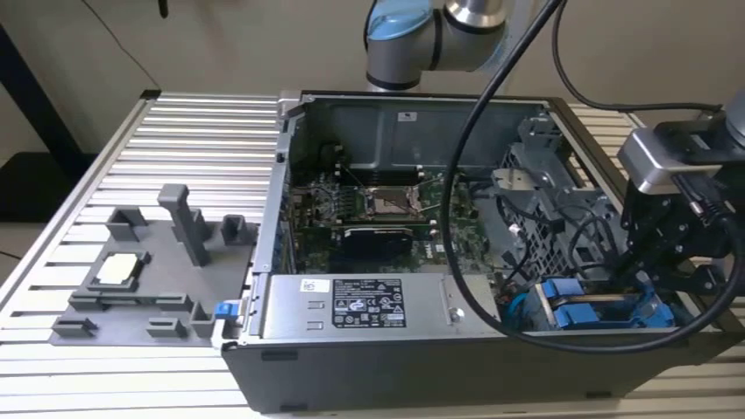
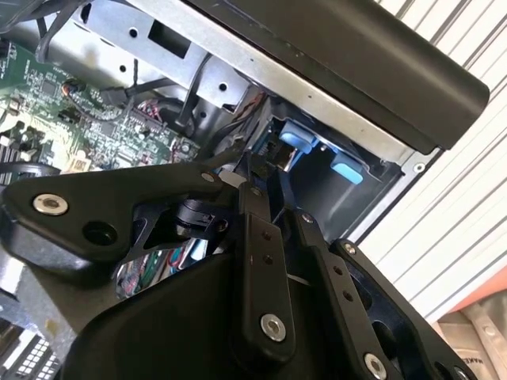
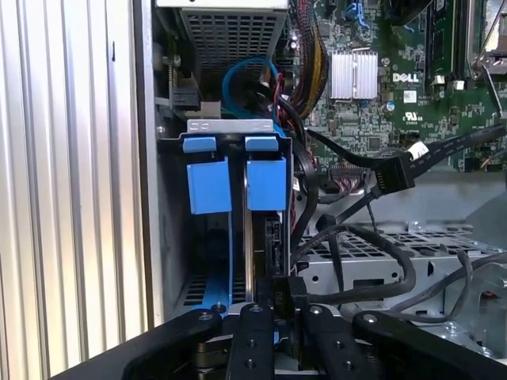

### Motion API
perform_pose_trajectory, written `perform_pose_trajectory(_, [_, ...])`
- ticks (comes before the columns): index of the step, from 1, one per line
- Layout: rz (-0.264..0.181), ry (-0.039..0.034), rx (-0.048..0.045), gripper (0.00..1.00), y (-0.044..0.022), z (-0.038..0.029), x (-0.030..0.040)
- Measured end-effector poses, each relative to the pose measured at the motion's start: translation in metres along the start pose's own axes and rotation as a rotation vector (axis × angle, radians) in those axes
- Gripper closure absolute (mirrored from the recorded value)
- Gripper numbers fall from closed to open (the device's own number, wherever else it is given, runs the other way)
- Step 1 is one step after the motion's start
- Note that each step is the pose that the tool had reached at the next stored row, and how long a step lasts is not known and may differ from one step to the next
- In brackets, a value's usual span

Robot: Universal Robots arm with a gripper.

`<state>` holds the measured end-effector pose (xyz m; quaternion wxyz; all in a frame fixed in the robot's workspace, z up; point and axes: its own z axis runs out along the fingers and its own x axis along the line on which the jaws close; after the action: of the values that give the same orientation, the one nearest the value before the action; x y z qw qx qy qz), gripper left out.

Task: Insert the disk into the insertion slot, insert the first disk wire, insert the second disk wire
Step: 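Insert the first disk wire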

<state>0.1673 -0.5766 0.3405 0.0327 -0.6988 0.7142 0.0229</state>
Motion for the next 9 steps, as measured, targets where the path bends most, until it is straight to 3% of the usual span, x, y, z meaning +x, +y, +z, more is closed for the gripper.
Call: perform_pose_trajectory(9, [0.0, -0.0012, -0.0001, 0.81, -0.0011, 0.0011, -0.0002])
